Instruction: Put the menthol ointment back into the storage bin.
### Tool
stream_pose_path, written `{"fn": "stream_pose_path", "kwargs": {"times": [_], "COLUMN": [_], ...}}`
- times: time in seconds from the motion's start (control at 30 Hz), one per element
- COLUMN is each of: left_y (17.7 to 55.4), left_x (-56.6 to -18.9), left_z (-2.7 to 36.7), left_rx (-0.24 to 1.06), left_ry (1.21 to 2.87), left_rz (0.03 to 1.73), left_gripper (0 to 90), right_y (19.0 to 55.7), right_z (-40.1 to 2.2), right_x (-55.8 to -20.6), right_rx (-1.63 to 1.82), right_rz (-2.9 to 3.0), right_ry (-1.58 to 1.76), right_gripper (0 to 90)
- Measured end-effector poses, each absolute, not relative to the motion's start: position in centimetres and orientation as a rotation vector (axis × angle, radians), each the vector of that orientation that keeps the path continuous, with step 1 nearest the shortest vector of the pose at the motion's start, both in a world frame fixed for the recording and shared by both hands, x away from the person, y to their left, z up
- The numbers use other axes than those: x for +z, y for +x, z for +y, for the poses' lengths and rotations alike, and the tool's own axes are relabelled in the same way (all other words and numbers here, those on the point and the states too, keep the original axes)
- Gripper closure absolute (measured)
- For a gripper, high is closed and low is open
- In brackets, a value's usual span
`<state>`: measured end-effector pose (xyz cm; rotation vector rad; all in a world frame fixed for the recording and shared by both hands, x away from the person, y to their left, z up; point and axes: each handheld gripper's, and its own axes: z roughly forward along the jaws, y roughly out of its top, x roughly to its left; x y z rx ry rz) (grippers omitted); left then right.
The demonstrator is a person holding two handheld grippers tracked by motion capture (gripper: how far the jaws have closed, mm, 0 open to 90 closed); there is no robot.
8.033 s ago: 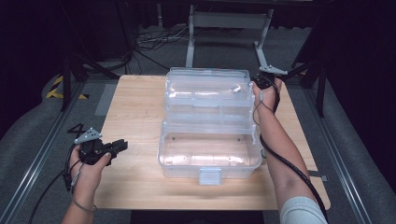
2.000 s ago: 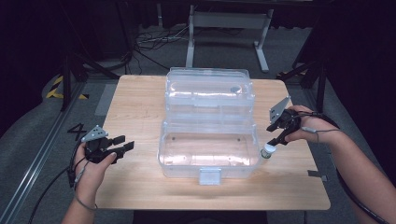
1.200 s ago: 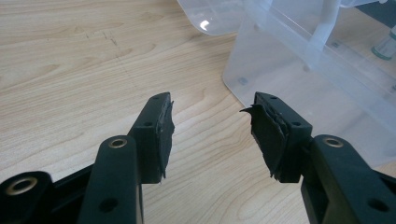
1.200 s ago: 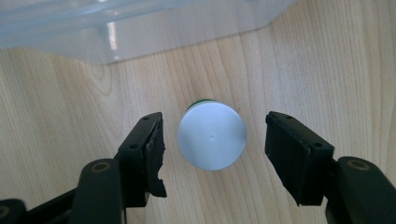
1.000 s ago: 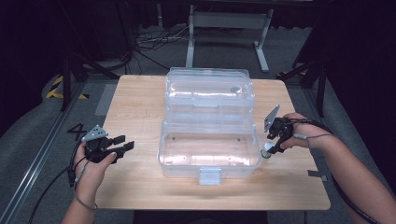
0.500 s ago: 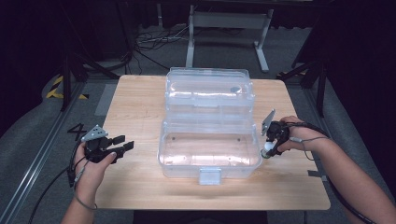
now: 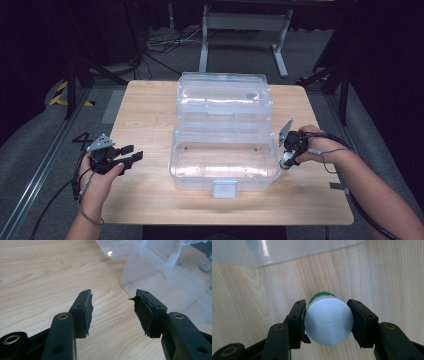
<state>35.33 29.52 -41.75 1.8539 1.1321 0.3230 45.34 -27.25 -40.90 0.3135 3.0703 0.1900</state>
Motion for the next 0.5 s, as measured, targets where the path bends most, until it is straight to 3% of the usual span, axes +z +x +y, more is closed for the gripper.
{"fn": "stream_pose_path", "kwargs": {"times": [0.5], "left_y": [35.9], "left_x": [-41.7], "left_z": [29.2], "left_rx": [0.317], "left_ry": [1.864], "left_rz": [1.116], "left_gripper": [49.0], "right_y": [44.6], "right_z": [-27.6], "right_x": [-38.1], "right_rx": [0.230], "right_rz": [3.070], "right_ry": [0.339], "right_gripper": [50.3]}}
